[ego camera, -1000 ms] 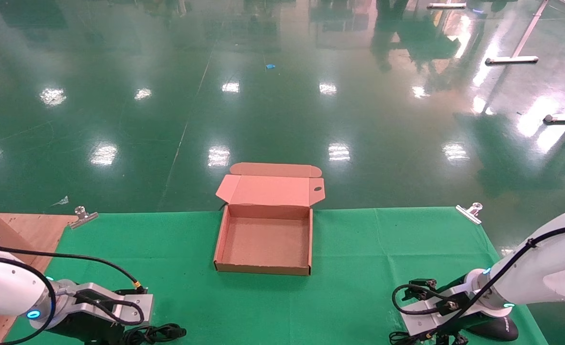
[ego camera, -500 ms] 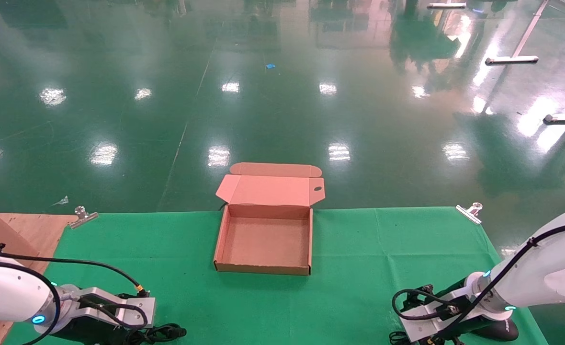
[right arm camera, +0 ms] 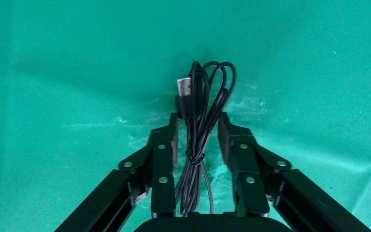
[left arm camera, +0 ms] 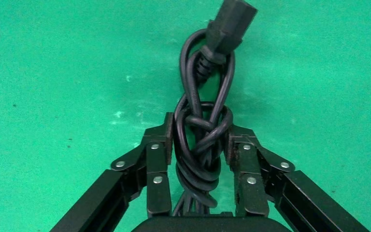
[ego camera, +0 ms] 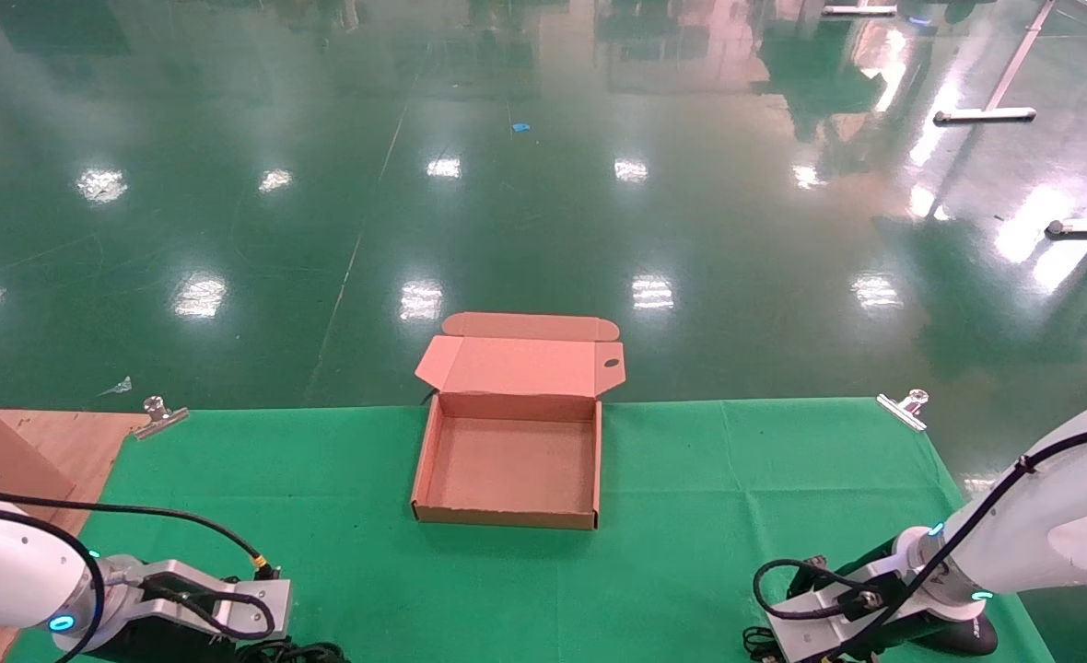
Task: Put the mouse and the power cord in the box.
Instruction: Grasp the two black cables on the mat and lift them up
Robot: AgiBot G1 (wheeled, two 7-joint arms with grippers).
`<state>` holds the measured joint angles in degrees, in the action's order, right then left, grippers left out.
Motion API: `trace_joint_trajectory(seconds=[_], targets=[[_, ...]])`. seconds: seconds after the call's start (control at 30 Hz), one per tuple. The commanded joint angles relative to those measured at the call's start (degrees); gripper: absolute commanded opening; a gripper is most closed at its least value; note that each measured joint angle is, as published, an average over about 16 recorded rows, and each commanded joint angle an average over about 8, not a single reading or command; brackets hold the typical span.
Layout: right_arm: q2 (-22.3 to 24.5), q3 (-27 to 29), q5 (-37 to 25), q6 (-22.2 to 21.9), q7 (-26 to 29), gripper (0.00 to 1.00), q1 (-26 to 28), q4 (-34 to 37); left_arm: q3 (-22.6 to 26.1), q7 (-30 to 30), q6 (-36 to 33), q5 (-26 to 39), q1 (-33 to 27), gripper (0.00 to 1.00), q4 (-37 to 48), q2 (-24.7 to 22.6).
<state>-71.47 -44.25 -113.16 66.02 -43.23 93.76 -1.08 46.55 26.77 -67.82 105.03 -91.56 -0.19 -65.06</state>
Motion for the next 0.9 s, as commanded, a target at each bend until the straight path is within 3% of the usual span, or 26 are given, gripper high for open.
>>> trace_joint_trajectory(seconds=[0.03,0.5,0.9], targets=[[-0.1,0.0,0.0,0.2,-0.2,0.00,0.0,0.2,0.1,0.1,-0.3,0.1,0.1,0.00,0.1,0.1],[0.8,0.6,0.9,1.6,-0.6,0.00,1.4,0.5,-0.1,0.6,-3.1,-0.1,-1.8,0.00,-0.3,0.3],[1.5,2.6,3.7,7.2,-0.9,0.00,10.1,-1.6,0.7,1.6,-8.1,1.1,-10.4,0.00,-2.8,0.3]])
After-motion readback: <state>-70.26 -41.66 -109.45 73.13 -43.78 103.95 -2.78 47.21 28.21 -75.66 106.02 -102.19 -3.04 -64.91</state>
